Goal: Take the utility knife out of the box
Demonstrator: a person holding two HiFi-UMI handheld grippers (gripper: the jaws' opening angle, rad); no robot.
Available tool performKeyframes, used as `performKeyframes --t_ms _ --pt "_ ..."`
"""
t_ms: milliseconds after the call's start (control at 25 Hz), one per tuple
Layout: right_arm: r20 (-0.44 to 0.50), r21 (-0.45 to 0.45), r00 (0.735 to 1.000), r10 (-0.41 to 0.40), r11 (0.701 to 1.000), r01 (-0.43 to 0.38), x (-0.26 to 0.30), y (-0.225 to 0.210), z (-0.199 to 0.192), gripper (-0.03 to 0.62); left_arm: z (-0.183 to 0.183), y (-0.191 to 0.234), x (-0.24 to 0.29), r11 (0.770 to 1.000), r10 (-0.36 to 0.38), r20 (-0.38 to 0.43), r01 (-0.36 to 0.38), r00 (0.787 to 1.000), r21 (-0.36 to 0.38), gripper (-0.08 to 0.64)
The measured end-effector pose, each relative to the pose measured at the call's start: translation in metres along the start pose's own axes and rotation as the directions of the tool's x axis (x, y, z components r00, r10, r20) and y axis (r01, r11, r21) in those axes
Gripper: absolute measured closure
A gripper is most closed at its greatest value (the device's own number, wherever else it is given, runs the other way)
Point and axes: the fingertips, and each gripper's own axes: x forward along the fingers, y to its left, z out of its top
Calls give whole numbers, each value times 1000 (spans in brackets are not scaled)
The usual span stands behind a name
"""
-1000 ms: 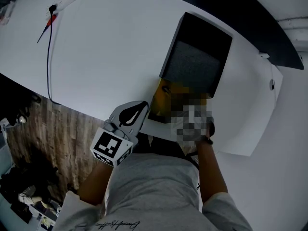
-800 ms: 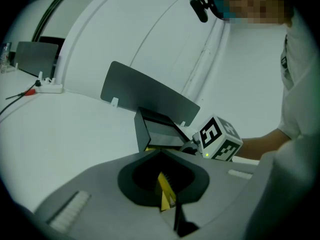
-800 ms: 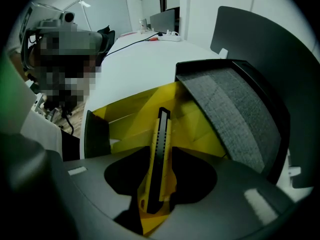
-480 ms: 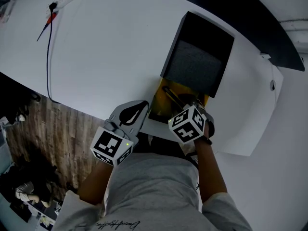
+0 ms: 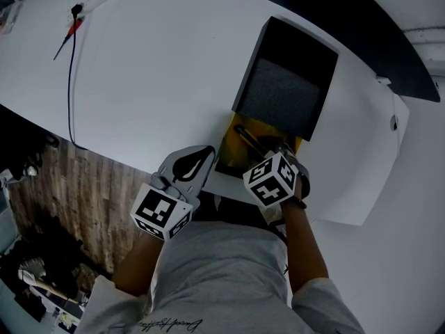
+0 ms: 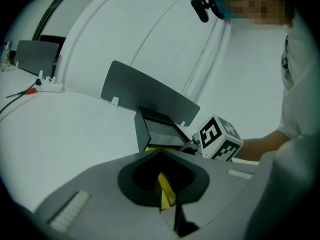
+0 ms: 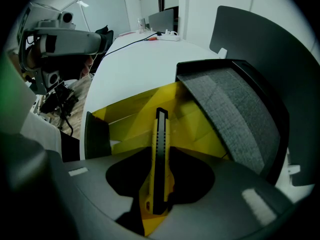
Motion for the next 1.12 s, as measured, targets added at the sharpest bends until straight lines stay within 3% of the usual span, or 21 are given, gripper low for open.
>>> performKeyframes --t_ms 480,1120 --pt "44 22 999 9 1000 -10 -8 2 1 460 3 -3 -3 1000 1 3 -1 1000 12 558" --pt "193 69 981 -7 998 -6 -52 -3 14 460 24 -22 -14 998 11 34 -14 999 68 558"
